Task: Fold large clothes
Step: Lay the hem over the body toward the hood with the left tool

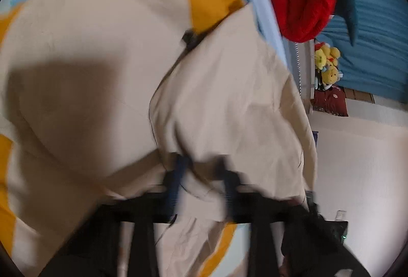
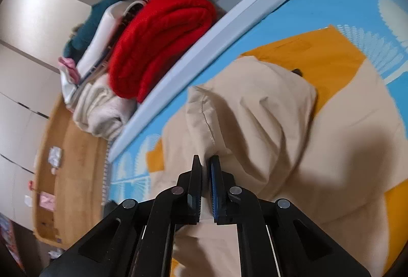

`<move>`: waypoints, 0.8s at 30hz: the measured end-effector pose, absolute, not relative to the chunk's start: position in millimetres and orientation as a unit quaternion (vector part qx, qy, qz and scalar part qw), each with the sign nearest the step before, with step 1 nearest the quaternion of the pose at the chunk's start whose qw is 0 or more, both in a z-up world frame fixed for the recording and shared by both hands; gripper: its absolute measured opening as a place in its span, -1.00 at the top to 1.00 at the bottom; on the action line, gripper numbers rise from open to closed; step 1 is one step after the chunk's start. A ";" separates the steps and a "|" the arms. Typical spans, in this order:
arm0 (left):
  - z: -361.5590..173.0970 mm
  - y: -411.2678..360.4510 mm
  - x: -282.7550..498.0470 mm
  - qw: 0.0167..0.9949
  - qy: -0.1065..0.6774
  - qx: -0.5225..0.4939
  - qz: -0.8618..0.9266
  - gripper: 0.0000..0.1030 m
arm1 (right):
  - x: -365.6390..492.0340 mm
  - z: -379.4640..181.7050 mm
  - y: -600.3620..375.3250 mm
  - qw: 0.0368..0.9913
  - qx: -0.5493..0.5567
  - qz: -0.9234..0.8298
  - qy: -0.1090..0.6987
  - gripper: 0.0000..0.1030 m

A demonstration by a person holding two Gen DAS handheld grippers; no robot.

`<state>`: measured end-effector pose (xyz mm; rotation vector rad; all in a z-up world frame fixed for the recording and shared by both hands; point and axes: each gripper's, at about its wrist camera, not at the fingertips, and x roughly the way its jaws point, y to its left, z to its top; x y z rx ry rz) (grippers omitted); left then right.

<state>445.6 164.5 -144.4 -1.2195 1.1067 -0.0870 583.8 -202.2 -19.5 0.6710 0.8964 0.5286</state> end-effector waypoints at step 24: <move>-77.1 95.1 452.6 0.824 0.539 -0.158 0.075 0.39 | 554.8 -47.6 -177.4 0.863 0.158 0.058 0.476 0.63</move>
